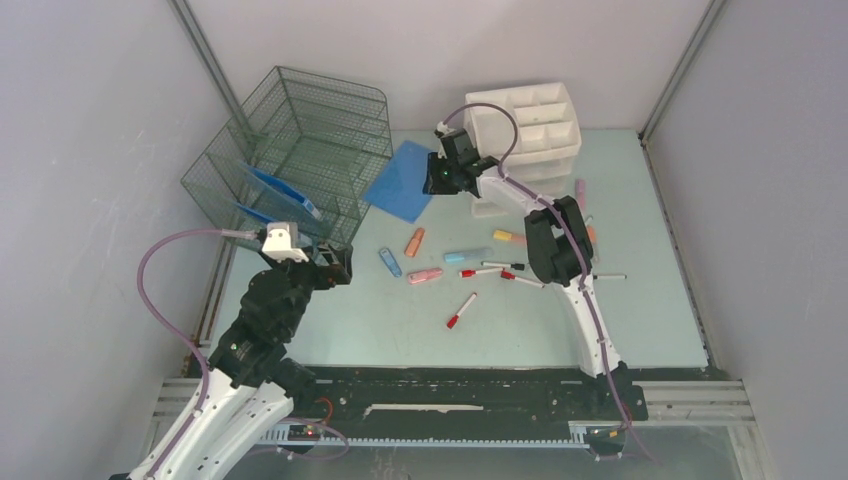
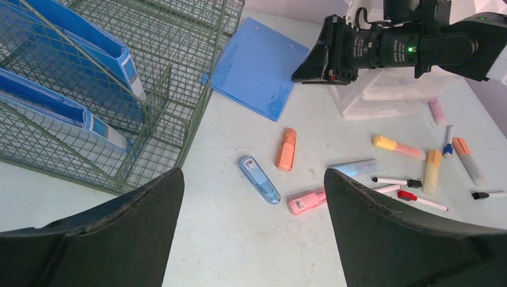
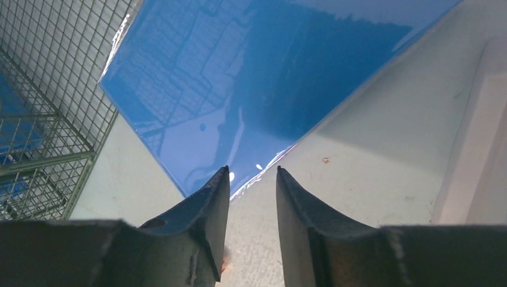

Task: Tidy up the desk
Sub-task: Move the storage box to the center of the board.

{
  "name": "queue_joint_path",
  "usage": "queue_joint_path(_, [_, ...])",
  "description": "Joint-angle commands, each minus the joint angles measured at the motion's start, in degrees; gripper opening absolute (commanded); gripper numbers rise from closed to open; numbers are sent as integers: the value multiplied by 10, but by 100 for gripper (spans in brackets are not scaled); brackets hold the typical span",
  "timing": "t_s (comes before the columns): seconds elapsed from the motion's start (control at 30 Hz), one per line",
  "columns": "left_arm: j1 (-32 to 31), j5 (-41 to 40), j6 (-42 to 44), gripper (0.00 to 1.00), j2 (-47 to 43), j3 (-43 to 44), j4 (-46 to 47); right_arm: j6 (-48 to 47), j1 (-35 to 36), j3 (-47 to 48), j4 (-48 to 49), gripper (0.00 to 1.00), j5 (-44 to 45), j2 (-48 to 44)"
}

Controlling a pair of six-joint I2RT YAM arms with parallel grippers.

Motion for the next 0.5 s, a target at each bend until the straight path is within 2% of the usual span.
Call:
queue_joint_path(0.0, [1,3,-13,95,-1,-2,9,36,-28,23,-4,46,1,14])
queue_joint_path(0.13, [1,5,-15,95,4,-2,15,41,-37,29,-2,54,-1,23])
queue_joint_path(0.47, [1,11,-23,95,18,0,25,55,-31,108,-39,62,19,67])
